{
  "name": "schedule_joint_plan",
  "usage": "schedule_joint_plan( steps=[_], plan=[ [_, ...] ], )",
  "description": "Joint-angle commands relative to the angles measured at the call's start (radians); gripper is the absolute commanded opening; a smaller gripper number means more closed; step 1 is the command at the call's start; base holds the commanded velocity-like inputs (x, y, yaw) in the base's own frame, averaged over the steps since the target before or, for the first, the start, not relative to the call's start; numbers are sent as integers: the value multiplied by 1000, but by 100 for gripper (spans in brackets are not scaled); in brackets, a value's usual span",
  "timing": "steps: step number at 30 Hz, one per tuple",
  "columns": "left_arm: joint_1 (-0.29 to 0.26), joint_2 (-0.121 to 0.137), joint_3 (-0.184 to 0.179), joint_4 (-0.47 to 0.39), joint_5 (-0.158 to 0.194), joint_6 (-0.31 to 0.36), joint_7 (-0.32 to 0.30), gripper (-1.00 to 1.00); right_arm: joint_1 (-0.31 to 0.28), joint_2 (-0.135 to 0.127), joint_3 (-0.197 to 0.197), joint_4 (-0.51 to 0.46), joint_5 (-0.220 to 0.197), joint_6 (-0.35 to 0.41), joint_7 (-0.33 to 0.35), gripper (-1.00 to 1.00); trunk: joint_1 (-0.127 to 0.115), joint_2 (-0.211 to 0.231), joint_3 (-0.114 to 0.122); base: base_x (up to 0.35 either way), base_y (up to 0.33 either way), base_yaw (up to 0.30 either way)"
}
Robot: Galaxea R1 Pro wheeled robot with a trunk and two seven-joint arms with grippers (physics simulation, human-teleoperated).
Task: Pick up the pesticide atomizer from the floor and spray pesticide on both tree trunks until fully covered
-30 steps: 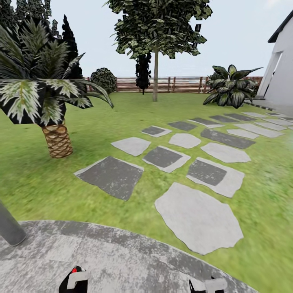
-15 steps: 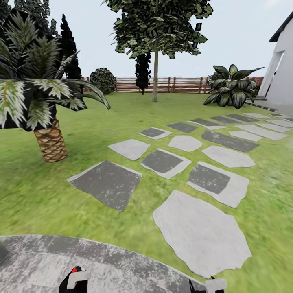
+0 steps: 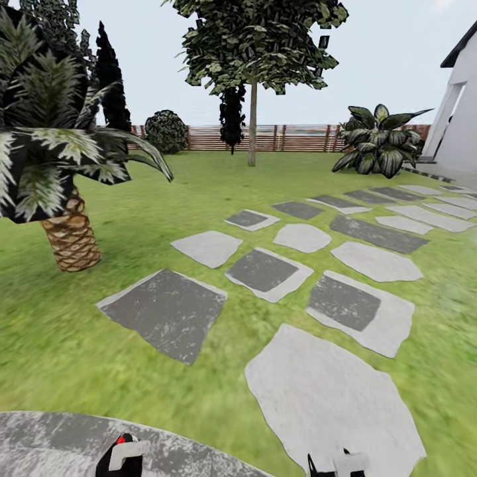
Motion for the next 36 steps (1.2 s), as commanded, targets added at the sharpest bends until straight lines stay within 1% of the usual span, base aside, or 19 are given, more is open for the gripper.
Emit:
schedule_joint_plan(
  steps=[1, 36],
  plan=[
    [0, 0, 0, 0, 0, 0, 0, -100, 0, 0, 0, -1, -1, 0, 0, 100, 0, 0, 0, 339, -72, 0],
    [0, 0, -1, 0, -1, 1, 0, -100, 0, 0, -3, 2, 0, 0, -2, 100, 0, 0, 0, 339, -72, 0]
  ],
)
